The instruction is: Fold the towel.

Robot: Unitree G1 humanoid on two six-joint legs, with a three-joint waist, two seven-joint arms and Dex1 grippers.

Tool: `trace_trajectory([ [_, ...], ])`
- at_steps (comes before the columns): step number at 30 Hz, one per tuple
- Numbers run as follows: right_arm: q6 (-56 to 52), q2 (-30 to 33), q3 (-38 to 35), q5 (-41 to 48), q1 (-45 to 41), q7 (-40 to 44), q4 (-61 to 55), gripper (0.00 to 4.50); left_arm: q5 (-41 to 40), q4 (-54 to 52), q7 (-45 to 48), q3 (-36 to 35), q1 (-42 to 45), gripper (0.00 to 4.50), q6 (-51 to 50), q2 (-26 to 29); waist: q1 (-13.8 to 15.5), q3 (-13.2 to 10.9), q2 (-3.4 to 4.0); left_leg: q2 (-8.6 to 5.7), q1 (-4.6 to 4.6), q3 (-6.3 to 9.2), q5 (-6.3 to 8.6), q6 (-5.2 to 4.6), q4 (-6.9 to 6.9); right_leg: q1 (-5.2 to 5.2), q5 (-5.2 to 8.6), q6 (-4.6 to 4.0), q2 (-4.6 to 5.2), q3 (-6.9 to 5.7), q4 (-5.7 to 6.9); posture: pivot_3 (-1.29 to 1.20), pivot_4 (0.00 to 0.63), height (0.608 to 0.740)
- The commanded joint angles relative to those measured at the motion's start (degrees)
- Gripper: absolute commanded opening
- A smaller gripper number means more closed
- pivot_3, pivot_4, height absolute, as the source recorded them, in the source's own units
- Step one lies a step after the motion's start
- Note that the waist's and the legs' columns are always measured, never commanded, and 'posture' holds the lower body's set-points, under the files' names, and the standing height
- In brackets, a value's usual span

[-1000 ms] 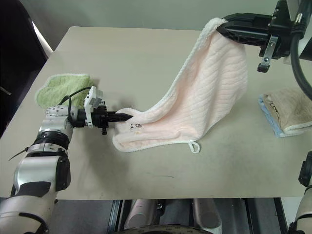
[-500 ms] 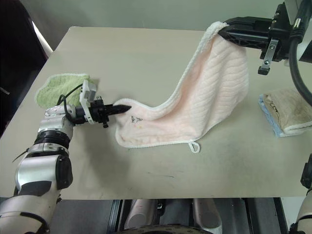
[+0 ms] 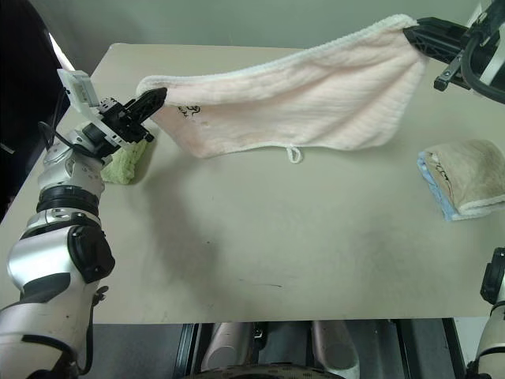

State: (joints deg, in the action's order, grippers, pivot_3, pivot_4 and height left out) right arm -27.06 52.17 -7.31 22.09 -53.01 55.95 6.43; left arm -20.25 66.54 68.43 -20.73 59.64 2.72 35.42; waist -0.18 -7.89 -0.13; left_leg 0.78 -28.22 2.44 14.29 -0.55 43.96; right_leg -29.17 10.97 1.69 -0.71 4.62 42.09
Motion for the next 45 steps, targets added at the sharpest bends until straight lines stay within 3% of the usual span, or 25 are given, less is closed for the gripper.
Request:
trace_trajectory([
  [1, -0.29, 0.50, -2.01, 1.51, 1.63, 0.50, -3.87, 0.00, 1.01, -2.58, 5.46, 1.46, -1.57, 0.07, 2.50, 2.11, 0.01, 0.00, 0.00, 0.00, -0.01, 0.00, 0.00, 0.00, 0.01, 0.00, 0.01, 0.00, 0.00, 0.00, -0.01, 0.00, 0.150, 0.697],
  [6, -3.50, 1.04, -2.88, 4.55, 8.80, 1.69, -11.69, 0.00, 2.26, -6.15, 14.33, 5.26, -7.66, 0.07, 0.49, 4.42, -0.04, 0.00, 0.00, 0.00, -0.02, -0.03, 0.05, -0.02, 0.07, 0.00, 0.05, 0.00, 0.00, 0.01, 0.00, 0.00, 0.150, 0.697],
  [10, -5.03, 0.84, -2.48, 5.27, 12.36, 1.20, -15.03, 0.00, 2.63, -9.95, 15.42, 6.81, -12.68, 0.96, 0.79, 4.60, -0.03, 0.01, -0.01, 0.00, -0.02, -0.02, 0.08, -0.05, 0.11, 0.02, 0.29, -0.43, 0.00, 0.01, 0.03, 0.00, 0.150, 0.697],
  [15, -5.17, 0.82, -1.40, 4.87, 15.53, 1.29, -17.90, 0.00, 2.50, -16.59, 16.12, 7.97, -19.36, 2.72, 3.23, 3.53, 0.05, 0.01, -0.01, 0.00, -0.02, -0.02, 0.16, -0.13, 0.12, 0.06, 0.30, -0.43, 0.01, 0.00, 0.03, 0.00, 0.150, 0.697],
  [23, -4.06, 1.53, -0.16, 2.61, 18.29, 1.36, -19.44, 0.00, 0.26, -26.90, 18.37, 9.65, -26.35, 2.72, -2.29, 3.84, 0.05, 0.02, -0.03, 0.00, 0.01, -0.01, 0.25, -0.18, 0.14, 0.11, 0.25, -0.43, 0.01, 0.00, 0.03, 0.00, 0.150, 0.697],
  [32, -3.40, 1.52, 0.22, 1.66, 18.47, 1.12, -19.78, 0.00, -0.10, -31.23, 21.62, 12.37, -29.00, 2.72, -3.01, 4.44, 0.01, 0.02, -0.03, 0.01, 0.05, -0.02, 0.27, -0.18, 0.14, 0.11, 0.18, -0.49, 0.01, 0.01, 0.04, 0.00, 0.150, 0.697],
  [45, -1.59, 1.95, 0.56, -0.46, 18.82, 1.37, -18.64, 0.00, 1.36, -27.48, 23.53, 15.44, -28.20, 2.72, 1.37, 6.94, -0.01, 0.02, -0.03, 0.01, 0.05, 0.02, 0.31, -0.15, 0.12, 0.10, 0.16, -0.55, 0.01, 0.02, 0.04, 0.00, 0.150, 0.697],
])
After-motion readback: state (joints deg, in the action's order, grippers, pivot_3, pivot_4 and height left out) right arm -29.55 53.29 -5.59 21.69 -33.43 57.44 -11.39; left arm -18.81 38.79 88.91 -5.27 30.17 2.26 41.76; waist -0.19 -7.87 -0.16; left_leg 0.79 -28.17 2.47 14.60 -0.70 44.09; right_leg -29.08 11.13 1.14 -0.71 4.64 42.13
